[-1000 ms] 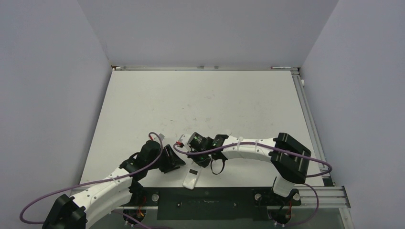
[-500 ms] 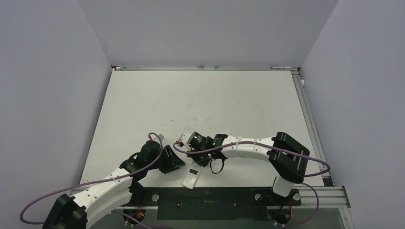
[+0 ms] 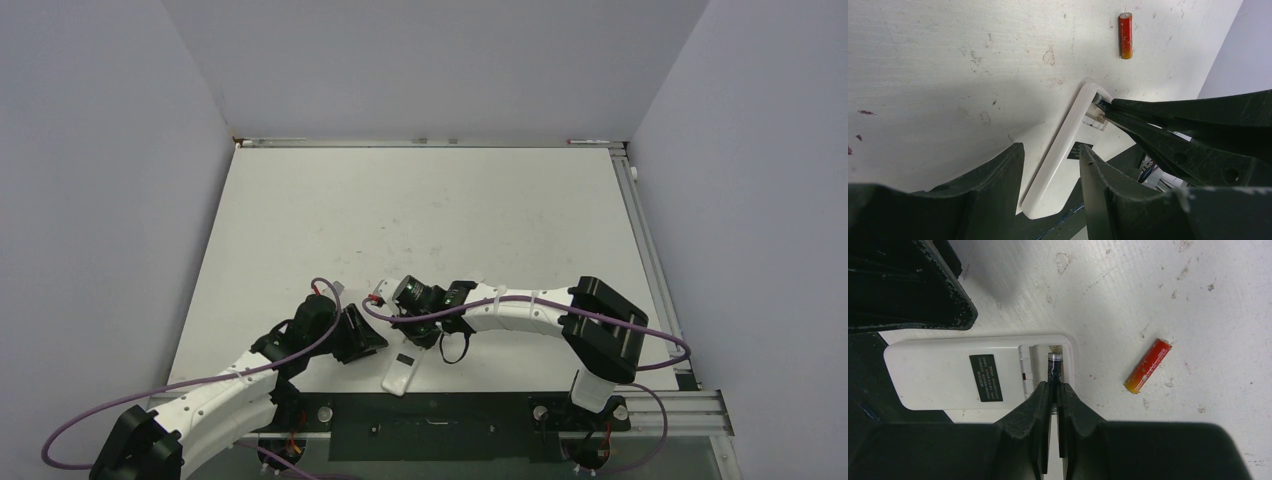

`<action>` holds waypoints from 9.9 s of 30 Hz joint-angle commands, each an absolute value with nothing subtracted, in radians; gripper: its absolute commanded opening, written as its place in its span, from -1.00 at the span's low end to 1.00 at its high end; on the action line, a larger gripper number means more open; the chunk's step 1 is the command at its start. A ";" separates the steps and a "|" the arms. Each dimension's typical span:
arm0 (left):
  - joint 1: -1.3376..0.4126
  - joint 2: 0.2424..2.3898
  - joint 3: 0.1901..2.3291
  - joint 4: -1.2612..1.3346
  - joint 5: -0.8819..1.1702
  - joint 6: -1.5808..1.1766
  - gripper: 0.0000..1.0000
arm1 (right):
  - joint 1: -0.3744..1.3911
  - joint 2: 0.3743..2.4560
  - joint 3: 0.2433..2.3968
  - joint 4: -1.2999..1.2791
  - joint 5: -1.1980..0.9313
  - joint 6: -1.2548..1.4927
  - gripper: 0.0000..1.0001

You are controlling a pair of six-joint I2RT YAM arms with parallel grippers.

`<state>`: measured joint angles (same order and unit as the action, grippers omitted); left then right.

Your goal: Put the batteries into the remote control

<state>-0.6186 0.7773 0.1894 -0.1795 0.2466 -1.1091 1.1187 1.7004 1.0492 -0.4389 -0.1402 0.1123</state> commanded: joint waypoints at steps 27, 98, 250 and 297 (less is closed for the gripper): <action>-0.609 0.789 0.192 -0.133 0.272 -1.101 -0.15 | 1.113 1.691 1.077 -0.395 -0.106 0.125 -0.37; -0.872 0.851 0.317 -0.329 0.072 -1.117 0.15 | 1.069 1.372 0.818 -0.212 0.125 0.622 -0.18; -0.641 1.167 0.282 0.138 0.338 -0.959 -0.92 | 1.160 1.634 0.852 -0.100 0.032 0.783 -0.83; -0.637 1.147 0.383 0.016 0.331 -0.856 -0.85 | 1.245 1.571 1.084 -0.509 0.345 0.697 -0.45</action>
